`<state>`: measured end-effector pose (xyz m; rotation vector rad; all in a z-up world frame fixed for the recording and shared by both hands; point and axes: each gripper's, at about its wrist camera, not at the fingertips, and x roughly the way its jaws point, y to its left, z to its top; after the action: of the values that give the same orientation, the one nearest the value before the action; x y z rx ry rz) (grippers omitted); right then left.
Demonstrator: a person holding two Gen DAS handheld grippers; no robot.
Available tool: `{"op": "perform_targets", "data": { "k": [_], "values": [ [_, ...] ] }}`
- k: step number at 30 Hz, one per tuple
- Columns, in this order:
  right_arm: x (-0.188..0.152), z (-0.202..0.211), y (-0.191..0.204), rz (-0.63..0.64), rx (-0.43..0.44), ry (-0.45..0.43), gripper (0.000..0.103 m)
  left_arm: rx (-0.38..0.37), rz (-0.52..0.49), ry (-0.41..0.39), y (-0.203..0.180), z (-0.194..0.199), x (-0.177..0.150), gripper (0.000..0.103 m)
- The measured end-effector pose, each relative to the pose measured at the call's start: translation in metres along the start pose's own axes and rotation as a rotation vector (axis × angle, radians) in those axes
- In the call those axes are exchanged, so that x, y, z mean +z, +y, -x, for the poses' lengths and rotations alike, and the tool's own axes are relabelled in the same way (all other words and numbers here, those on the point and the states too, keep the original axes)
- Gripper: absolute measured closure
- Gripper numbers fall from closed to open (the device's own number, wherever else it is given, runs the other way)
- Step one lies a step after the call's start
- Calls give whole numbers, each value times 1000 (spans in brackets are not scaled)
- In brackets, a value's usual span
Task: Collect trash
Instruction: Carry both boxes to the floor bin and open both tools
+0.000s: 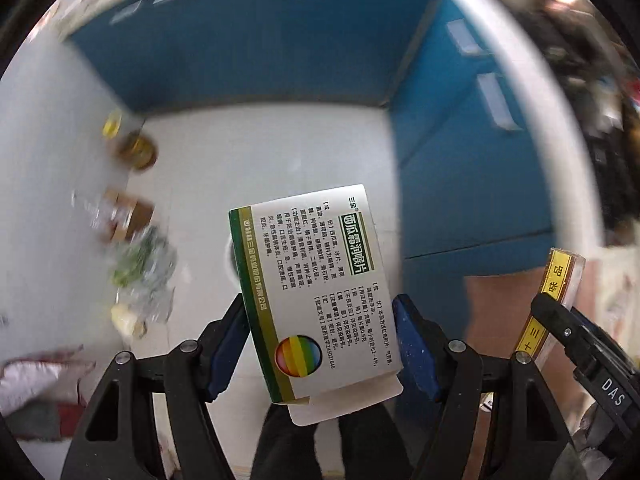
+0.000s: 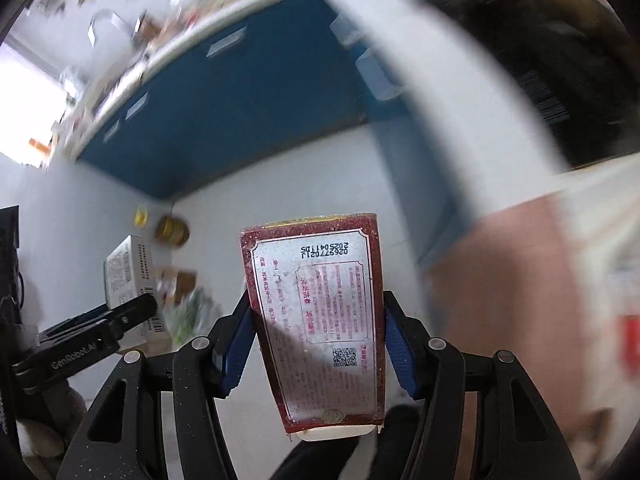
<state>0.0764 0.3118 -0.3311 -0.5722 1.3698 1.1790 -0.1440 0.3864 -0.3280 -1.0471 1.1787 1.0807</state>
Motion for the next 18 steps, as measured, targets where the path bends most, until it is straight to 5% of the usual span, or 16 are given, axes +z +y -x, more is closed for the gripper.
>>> {"op": "perform_targets", "data": {
  "k": [9, 14, 18],
  "values": [
    [-37, -265, 72, 38, 45, 225, 42, 60, 125, 179, 122, -220, 0, 35],
    [-57, -405, 84, 71, 31, 319, 42, 47, 151, 258, 152, -331, 0, 35],
    [-66, -476, 89, 99, 14, 376, 42, 39, 161, 310, 167, -385, -4, 35]
  ]
}}
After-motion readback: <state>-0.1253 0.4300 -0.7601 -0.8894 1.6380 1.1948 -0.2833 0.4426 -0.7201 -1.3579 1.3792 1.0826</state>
